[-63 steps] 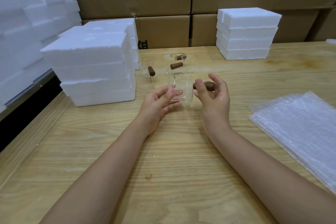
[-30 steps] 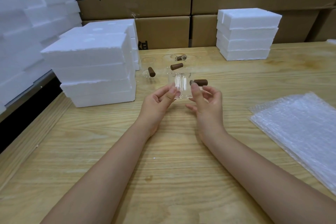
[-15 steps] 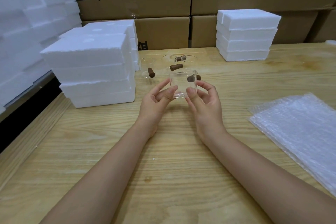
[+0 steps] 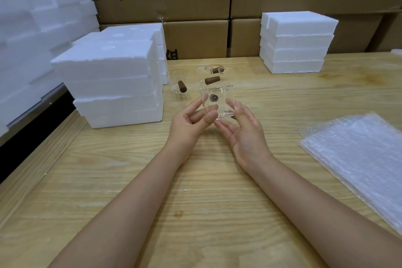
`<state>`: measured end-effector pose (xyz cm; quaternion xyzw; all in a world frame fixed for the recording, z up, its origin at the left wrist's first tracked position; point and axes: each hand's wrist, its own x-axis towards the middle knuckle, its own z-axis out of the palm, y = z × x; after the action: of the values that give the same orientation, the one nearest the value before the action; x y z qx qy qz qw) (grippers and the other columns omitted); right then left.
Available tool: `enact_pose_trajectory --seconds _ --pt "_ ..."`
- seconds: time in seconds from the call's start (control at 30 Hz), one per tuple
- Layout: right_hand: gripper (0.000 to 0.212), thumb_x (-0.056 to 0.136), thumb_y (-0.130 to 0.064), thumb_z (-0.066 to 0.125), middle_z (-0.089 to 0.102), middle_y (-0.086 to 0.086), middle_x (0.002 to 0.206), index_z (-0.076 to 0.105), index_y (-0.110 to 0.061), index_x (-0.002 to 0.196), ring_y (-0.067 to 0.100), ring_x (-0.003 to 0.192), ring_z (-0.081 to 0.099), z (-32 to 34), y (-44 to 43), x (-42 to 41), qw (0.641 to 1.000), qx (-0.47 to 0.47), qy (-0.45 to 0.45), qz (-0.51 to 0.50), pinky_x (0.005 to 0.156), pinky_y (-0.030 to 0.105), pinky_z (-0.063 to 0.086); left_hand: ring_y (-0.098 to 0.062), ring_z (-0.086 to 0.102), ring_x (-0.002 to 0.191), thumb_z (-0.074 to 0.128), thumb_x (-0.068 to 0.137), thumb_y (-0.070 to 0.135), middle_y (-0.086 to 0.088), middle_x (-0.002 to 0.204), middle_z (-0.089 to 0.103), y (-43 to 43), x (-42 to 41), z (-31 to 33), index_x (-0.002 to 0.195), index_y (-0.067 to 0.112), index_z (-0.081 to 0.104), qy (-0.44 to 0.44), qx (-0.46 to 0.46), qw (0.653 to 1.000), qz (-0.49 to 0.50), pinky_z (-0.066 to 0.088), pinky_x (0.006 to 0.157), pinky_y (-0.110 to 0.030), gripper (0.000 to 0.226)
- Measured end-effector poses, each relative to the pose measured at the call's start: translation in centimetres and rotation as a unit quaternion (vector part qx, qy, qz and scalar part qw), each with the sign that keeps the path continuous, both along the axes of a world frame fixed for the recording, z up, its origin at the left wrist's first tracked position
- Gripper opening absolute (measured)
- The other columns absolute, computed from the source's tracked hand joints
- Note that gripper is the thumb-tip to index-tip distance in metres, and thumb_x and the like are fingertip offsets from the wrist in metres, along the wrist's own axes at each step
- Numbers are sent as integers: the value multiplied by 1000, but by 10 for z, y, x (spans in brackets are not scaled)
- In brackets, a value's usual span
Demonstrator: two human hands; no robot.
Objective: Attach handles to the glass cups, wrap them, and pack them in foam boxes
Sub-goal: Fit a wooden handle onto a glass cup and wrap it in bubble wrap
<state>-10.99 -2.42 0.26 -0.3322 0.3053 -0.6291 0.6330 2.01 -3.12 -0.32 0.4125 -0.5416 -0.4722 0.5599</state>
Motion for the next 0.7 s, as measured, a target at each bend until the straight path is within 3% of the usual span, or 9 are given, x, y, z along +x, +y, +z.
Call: enact_pose_trajectory --seconds 0.07,0.17,0.27,0.37,0.57,0.7 --pt "20 91 -36 56 67 -13 102 60 -27 108 17 99 64 -1 -1 0 998 -12 51 -32 80 32 57 -10 65 110 75 67 30 1 107 74 -1 0 -1 127 30 55 11 -3 1000 11 51 90 -20 62" --pt "43 73 -47 66 56 2 109 51 -35 112 5 92 64 -2 0 -1 991 -56 93 -82 80 31 55 -16 66 109 76 66 29 -3 108 73 -1 -2 1 124 30 56 21 -4 1000 19 49 99 -31 61" --pt "50 67 -42 71 51 3 105 47 -34 110 0 82 65 -3 1 1 987 -92 104 -82 84 31 53 -11 68 105 76 65 25 -3 107 73 1 -3 1 126 27 55 17 -14 1000 12 53 85 -18 64" --pt "48 64 -37 73 53 6 103 49 -30 105 10 83 64 -3 1 3 988 -84 106 -68 85 28 52 -8 68 101 78 62 23 -3 108 72 2 -5 2 125 27 55 18 -19 1000 7 52 79 -15 68" --pt "43 73 -38 66 66 3 91 54 -19 110 14 87 68 -2 -3 0 999 -37 -8 -34 87 26 53 -10 65 110 77 67 31 -7 118 68 4 -3 2 133 36 49 -7 -48 999 11 50 86 -15 71" --pt "40 86 -39 56 55 14 117 57 -12 114 31 103 66 0 -6 -3 998 7 -60 -25 89 32 55 -6 63 112 73 75 25 2 113 71 4 -4 1 141 38 37 -24 -65 998 1 47 84 -9 76"
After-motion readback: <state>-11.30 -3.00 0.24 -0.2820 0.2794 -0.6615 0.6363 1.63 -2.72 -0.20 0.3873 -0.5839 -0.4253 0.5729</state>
